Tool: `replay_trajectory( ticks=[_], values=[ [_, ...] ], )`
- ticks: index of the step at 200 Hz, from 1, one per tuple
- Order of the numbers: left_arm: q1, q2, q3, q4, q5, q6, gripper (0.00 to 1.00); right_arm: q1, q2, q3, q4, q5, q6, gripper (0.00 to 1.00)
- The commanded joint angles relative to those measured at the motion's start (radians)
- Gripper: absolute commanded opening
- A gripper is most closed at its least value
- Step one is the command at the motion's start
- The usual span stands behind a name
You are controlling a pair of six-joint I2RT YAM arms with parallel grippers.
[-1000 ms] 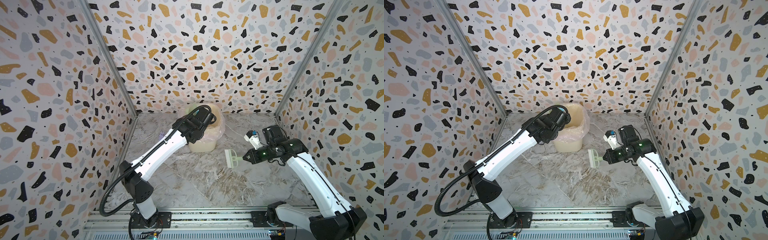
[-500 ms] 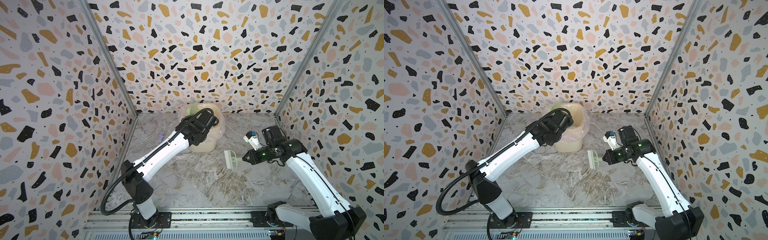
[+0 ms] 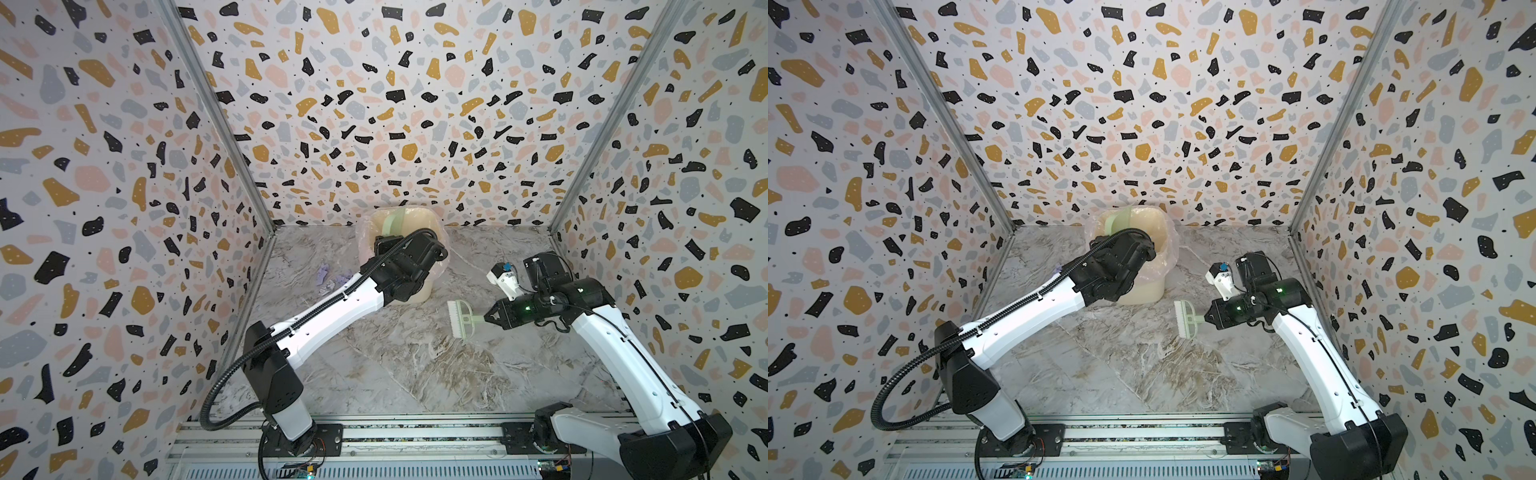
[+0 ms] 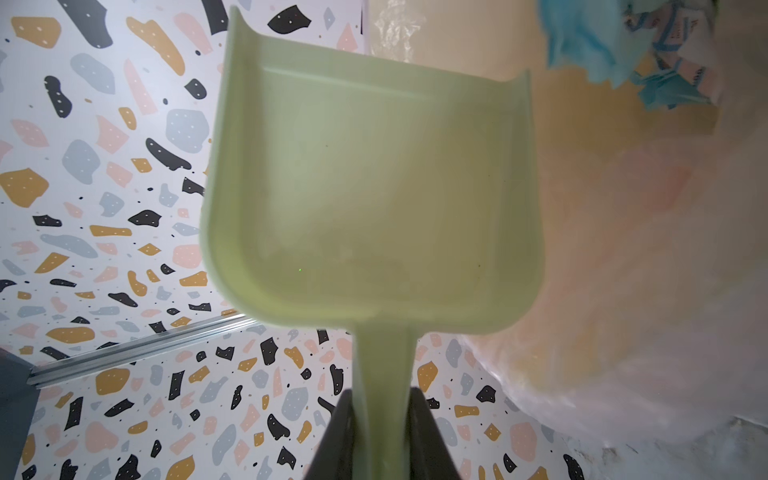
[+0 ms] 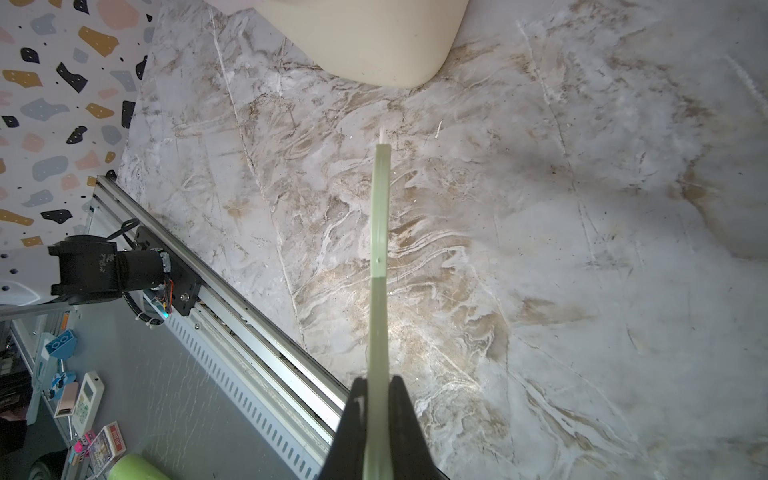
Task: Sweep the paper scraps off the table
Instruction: 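Raise the empty dustpan with the left gripper while the right swings the brush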
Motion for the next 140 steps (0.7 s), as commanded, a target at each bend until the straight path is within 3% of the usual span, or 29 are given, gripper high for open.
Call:
replay_trajectory(
  ticks=[1, 32, 79, 140],
  values=[
    [0.006, -0.022, 0.019, 0.039, -0.023, 0.053, 0.0, -0.003, -0.025, 0.014, -0.01, -0.009, -0.006, 0.0],
    [0.008, -0.026, 0.044, -0.011, -0.008, -0.043, 0.0, -0.002, -0.027, 0.011, -0.002, -0.013, -0.002, 0.0],
    [0.008, -0.117, 0.091, -0.09, 0.118, -0.402, 0.0, 0.029, -0.048, -0.031, 0.069, -0.063, 0.07, 0.0],
    [0.038, -0.413, -0.193, -0.113, 0.326, -0.949, 0.0, 0.346, -0.057, -0.044, 0.236, 0.085, 0.243, 0.0]
  ],
)
